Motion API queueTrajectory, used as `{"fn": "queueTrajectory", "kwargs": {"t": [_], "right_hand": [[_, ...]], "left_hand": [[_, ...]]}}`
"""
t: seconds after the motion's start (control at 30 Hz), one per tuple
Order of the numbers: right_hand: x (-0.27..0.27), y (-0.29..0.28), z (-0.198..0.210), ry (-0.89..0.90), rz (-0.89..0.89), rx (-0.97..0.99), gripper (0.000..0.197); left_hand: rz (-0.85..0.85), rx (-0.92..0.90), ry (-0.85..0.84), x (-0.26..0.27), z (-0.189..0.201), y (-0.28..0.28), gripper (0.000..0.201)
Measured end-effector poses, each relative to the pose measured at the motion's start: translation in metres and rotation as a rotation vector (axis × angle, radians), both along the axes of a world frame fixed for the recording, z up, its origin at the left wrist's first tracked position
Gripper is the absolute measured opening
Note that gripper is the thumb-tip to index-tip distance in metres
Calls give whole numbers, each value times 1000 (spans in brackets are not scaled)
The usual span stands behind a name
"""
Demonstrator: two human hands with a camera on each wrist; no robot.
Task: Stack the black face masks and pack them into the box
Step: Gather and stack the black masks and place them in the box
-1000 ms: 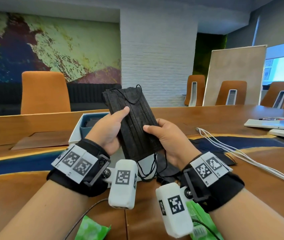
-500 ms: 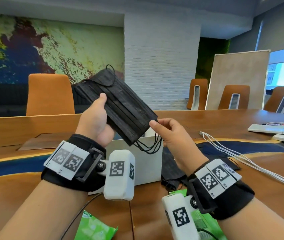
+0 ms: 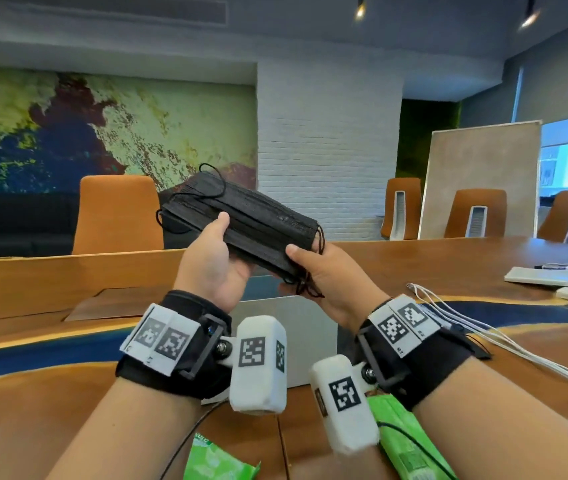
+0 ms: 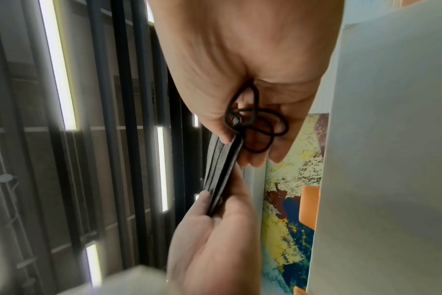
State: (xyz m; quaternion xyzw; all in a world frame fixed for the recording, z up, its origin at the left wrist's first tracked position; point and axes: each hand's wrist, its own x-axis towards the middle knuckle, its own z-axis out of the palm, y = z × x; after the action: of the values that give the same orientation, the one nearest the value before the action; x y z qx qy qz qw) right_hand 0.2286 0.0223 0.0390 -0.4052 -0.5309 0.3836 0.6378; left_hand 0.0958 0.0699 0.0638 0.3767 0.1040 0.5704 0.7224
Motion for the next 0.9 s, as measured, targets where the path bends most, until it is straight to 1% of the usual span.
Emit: {"fn": "queueTrajectory", "kwargs": {"t": [0.13, 0.27, 0.3, 0.33, 0.4, 0.5, 0.6, 0.7, 0.8, 0.87, 0.9], "right_hand": [[-1, 4, 14, 8, -39, -34, 13], [-2, 9, 23, 79, -65, -46, 8], [-1, 11, 25, 103, -84, -43, 9], [-1, 14, 27, 127, -105, -40, 9], [0, 20, 31, 153, -147, -39, 10], [-7, 30, 36, 95, -185, -51, 13], [-21, 44, 37, -23, -163, -41, 16], [-29, 58, 36, -122, -123, -111, 20], [-25, 71, 37, -80, -128, -234, 15], [-17, 81, 40, -28, -188, -263, 12], [-11, 87, 41, 4, -216, -273, 12]], "left_hand": [[15, 43, 22, -15, 7, 5, 31], [122, 104, 135, -39, 15, 12, 12], [154, 138, 168, -46, 16, 15, 11], [187, 184, 211, -51, 17, 19, 16], [246, 264, 309, -61, 17, 26, 32], [334, 300, 454, -65, 10, 39, 51], [379, 227, 485, -60, 2, 54, 57], [377, 112, 374, -60, -2, 66, 54], [379, 34, 285, -64, -6, 76, 50], [333, 38, 324, -65, -14, 83, 47], [314, 60, 400, -66, -20, 87, 44]]}}
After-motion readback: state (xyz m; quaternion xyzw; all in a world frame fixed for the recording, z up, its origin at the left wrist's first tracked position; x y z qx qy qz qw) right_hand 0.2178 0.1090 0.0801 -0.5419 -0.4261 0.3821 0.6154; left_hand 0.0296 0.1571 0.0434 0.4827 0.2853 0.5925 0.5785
